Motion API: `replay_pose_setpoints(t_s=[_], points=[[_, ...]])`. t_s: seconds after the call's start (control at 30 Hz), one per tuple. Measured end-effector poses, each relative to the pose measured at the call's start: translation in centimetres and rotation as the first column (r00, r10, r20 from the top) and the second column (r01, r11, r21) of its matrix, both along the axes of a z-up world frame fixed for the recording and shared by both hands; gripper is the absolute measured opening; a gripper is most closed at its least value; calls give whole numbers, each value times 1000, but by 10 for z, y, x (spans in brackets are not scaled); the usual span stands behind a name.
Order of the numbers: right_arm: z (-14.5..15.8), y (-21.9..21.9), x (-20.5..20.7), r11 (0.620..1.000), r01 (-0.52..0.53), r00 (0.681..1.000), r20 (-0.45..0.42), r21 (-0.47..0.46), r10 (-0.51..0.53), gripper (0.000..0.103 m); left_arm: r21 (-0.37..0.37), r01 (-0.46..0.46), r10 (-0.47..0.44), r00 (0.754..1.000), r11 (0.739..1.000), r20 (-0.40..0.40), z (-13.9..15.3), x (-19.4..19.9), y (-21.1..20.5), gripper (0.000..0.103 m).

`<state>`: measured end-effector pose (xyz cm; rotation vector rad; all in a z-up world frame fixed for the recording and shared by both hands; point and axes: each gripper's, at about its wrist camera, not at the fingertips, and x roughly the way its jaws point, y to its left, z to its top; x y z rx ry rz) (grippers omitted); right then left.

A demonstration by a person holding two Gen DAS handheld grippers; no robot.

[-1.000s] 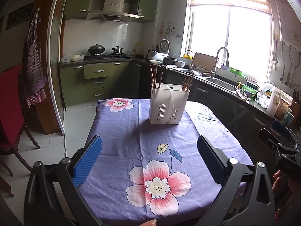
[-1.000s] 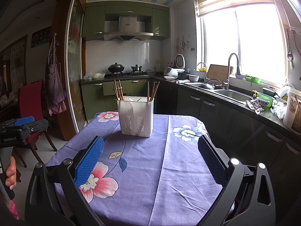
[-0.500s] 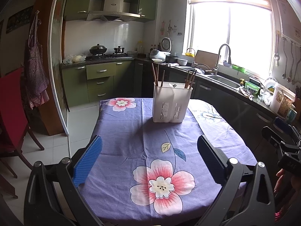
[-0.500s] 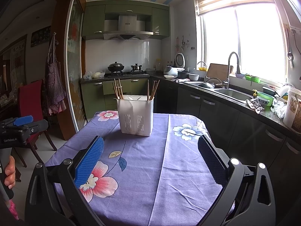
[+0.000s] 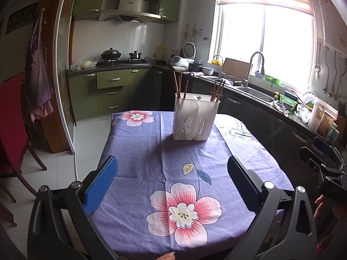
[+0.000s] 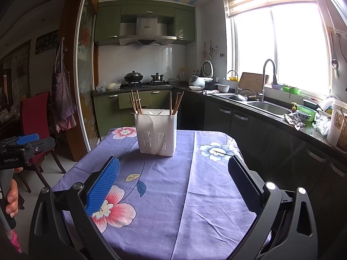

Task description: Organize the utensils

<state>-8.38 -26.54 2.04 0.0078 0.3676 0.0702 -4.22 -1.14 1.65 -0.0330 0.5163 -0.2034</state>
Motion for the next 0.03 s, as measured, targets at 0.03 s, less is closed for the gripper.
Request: replay_pose_setpoints(t_s=[0.03], points=[[-2,0,0,1000,0,1000,-1,2,0,98,0,0,0,1000,1000,-3,-1,1,0,96]])
